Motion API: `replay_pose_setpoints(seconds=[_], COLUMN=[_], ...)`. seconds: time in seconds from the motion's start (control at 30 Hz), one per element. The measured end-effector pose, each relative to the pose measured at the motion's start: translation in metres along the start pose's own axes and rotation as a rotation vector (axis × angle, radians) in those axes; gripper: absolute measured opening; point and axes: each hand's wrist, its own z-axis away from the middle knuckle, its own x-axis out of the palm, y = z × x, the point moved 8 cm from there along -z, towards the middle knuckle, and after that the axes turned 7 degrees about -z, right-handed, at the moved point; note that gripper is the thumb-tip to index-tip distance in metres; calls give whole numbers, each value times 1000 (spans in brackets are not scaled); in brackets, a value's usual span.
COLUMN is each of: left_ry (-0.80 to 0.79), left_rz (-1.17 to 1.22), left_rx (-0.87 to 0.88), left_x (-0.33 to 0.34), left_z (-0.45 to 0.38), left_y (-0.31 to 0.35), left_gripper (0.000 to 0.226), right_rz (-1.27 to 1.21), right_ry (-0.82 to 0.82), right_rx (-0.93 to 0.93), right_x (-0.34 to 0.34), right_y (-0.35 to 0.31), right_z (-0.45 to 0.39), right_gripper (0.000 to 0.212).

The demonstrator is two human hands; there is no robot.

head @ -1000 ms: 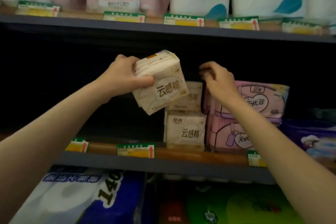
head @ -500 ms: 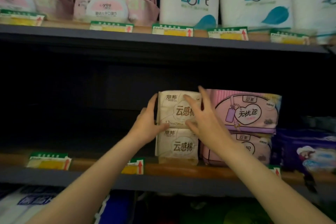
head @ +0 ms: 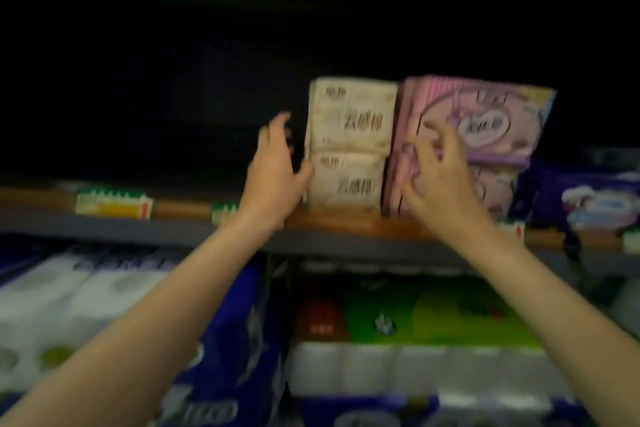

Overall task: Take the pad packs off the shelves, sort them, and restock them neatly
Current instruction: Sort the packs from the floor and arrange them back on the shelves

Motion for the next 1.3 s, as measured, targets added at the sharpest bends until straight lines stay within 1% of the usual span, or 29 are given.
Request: replay_pose_setpoints(seconds=[0.07, 0.1, 0.17, 0.23, 0.33, 0.4, 0.47, 0.5, 0.6, 0.63, 0.7, 0.77, 0.87, 0.97, 1.0, 1.1, 1.17, 1.23, 1.3], left_ry=[128, 151, 94, -54, -281, -381, -493, -565, -746, -782, -797, -826, -934, -1069, -1124, -1254, -1348, -1431, -1483], left_rz=[17, 13, -9, -55, -169, -264, -373, -418, -516, -538, -559, -575, -594, -632, -665, -750, -806, -897, -982], left_rx=[126, 205, 333, 361, 294, 191, 92, 58, -38, -91, -191, -278, -359, -415, -426, -437, -403, -357, -336], left_x=[-23, -28, -25, -12, 3, 2, 0, 2, 15, 20, 27, 36, 49, 57, 59, 72, 89, 107, 124], left_z=[43, 70, 128, 188, 268, 308, 338, 350, 373, 378, 384, 393, 409, 424, 427, 432, 443, 461, 476], left_y=[9, 13, 14, -3, -58, -102, -140, -157, -198, -211, -232, -249, -271, -293, -301, -319, -326, -333, -339], left_gripper=[56, 50, 43, 38, 35, 31, 29, 29, 34, 34, 33, 36, 42, 46, 48, 50, 54, 63, 72], right_rz=[-89, -137, -209, -257, -266, -253, -227, -225, -216, -217, -225, -222, -240, -239, -235, -241, -254, -191, -104], right_ry=[-27, -51, -129, -231, -480, -691, -884, -965, -1283, -1358, -1482, -1574, -1633, -1636, -1620, -1526, -1488, -1474, -1317], right_rx=[-25, -32, -50, -72, -66, -89, -129, -117, -55, -44, -45, -91, -174, -175, -185, -124, -92, -107, -151], right_x=[6, 13, 37, 68, 125, 161, 189, 203, 250, 263, 286, 303, 324, 345, 349, 350, 346, 343, 336], right_y=[-13, -18, -29, -40, -49, -58, -71, -77, -87, -90, -97, -104, -118, -125, -126, -125, -110, -82, -49], right_z=[31, 49, 95, 148, 236, 294, 341, 360, 420, 437, 468, 494, 518, 535, 540, 543, 538, 530, 512], right_gripper=[45, 43, 40, 37, 37, 42, 50, 54, 61, 63, 67, 70, 75, 77, 76, 65, 64, 65, 71])
